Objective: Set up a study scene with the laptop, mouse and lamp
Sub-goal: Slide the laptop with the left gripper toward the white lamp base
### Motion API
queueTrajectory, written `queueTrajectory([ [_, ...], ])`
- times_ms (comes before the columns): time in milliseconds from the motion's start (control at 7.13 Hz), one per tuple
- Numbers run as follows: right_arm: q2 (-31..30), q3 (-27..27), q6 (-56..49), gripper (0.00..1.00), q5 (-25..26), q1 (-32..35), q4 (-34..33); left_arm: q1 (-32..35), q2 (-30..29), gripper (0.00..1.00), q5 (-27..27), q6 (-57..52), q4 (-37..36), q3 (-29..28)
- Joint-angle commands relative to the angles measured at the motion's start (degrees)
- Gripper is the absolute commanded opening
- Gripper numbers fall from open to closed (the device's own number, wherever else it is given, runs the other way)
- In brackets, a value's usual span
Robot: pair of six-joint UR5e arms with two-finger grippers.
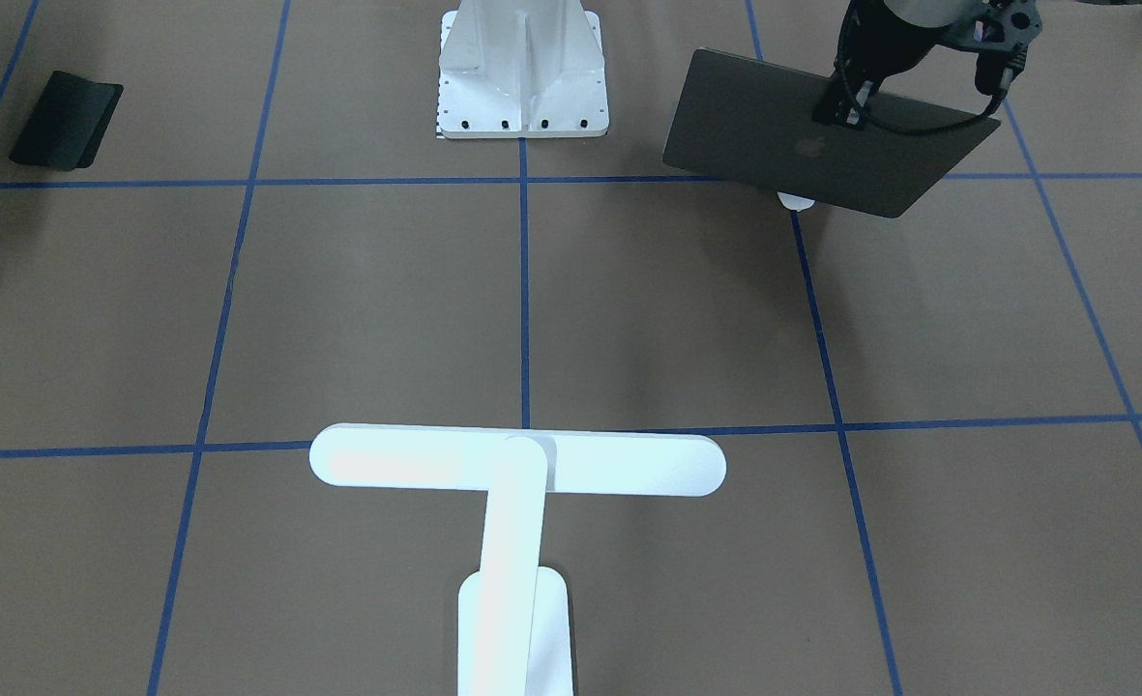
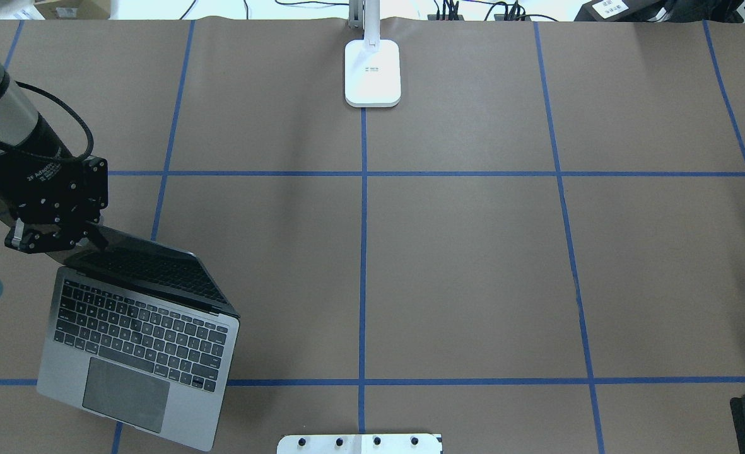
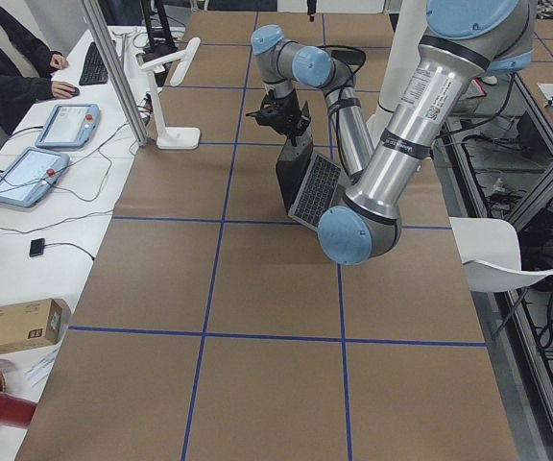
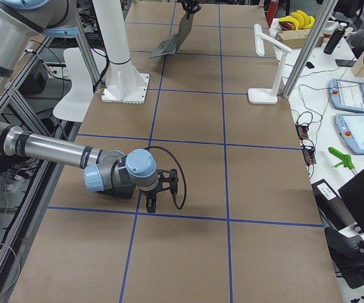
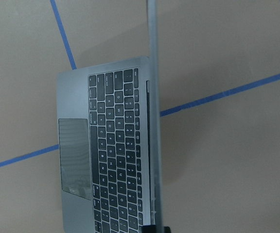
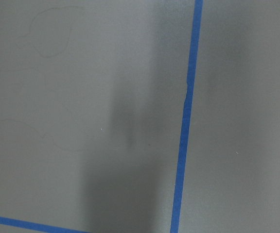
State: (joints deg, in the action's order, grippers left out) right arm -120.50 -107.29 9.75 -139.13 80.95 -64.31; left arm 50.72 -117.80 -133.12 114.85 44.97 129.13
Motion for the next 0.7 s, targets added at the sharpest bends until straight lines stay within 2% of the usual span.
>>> queueTrajectory([
  [0, 0.0, 0.1, 0.1, 1.00, 0.0, 0.0, -0.1, -1.1, -3.2, 0.00, -0.3, 2.4, 0.2, -2.0],
  [281, 0.1, 0.1, 0.2, 1.00, 0.1, 0.0, -0.1, -2.3, -7.3, 0.00, -1.0, 3.5, 0.1, -5.1],
  [561, 0.1, 0.1, 0.5, 1.00, 0.1, 0.0, -0.1, -3.7, -8.7, 0.00, -1.0, 6.1, 0.6, -6.6],
])
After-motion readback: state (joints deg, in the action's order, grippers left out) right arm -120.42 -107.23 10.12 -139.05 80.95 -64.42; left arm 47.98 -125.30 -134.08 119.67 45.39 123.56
